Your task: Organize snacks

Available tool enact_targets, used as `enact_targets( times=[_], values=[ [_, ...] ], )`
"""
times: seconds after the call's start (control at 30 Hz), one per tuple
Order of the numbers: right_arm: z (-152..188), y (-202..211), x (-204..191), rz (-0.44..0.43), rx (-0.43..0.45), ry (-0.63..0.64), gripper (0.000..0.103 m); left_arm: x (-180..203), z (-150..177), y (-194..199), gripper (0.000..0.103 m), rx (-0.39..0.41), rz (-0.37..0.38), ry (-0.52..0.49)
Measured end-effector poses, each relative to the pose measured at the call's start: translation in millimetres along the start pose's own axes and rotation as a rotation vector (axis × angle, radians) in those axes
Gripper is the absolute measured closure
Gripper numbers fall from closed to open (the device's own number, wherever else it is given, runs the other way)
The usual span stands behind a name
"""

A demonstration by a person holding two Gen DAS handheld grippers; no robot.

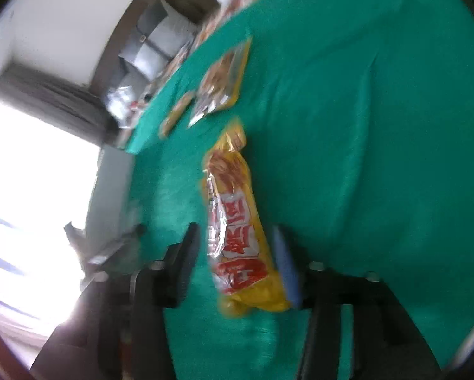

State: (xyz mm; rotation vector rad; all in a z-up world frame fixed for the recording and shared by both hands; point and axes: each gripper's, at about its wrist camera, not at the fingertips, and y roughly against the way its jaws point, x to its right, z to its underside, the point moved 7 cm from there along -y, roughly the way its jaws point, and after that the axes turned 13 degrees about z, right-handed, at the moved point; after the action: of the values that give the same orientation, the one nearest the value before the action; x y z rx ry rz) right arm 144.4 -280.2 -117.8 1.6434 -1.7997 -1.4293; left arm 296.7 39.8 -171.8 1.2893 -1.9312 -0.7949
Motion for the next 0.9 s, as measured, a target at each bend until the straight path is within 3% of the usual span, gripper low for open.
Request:
enact_targets(
  times=[0.13, 0.33, 0.53, 0.9],
  values=[
    [-1, 19, 8, 0.269, 0.167, 0.217, 0.028, 0, 0, 0, 0.0, 0.0, 0.0, 0.0],
    [-39, -4, 39, 0.463, 0.173, 0.239, 0.029, 0, 0, 1, 0.0, 0.0, 0.0, 0.0],
    [-55, -30, 36, 0.521, 0.173, 0.253, 0.026, 0, 0, 1, 0.0, 0.0, 0.0, 0.0],
    [-58, -39, 41, 0.526, 0.164, 0.255, 0.018, 0, 0, 1, 0.0, 0.0, 0.0, 0.0]
  ],
)
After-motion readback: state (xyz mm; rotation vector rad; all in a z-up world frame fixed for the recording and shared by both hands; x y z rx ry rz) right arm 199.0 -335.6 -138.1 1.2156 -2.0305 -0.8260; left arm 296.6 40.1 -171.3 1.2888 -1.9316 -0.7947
